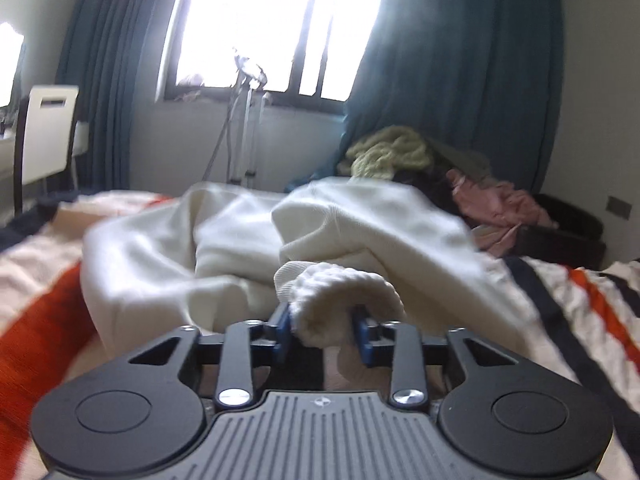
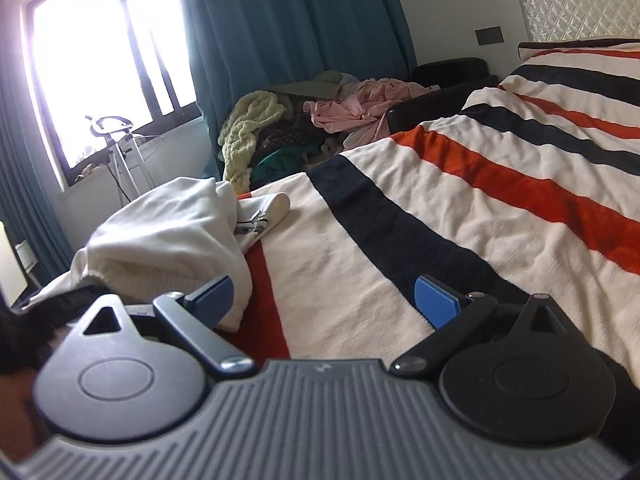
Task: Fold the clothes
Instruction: 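Grasp a ribbed cuff of the white garment with the left gripper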
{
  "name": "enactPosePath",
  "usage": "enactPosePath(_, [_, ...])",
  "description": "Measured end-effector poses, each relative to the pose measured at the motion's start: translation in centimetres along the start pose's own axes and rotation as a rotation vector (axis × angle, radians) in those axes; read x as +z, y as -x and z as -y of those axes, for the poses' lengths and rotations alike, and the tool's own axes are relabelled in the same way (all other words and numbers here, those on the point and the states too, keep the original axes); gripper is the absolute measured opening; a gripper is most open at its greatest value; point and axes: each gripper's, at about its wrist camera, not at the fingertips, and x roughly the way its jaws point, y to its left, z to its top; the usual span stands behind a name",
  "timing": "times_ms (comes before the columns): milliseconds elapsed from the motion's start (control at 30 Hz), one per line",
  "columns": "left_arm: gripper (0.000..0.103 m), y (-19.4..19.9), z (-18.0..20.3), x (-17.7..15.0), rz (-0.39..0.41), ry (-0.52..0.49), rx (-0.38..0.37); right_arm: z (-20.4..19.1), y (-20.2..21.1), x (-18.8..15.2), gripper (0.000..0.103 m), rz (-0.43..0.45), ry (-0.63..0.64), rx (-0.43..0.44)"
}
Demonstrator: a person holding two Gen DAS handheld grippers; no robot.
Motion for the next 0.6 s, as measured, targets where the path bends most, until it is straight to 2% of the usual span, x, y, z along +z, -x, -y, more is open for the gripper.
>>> enactPosePath(133, [0.024, 7.0, 2.5, 2.8, 0.080, -0.132, -0.070, -0.5, 1.3, 0.0, 0.099, 0.042, 0.024, 0.030])
enactPosePath(233, [0.023, 11.5, 2.8, 4.2, 0.085, -0.153, -0.087, -0.9, 2.5, 0.1, 0.099, 0.096, 0.045, 0.029])
enactPosePath(467, [0.023, 22.8, -0.5, 4.0, 0.130, -0.164, -0.085, -2.6, 5.9, -0.4, 0.099, 0.128, 0.127, 0.088])
enactPosePath(600, [0.023, 26.5, -3.8, 2.8, 0.091, -0.148, -0.107, -3.9, 8.9, -0.9, 0.099, 0.096, 0.153, 0.207])
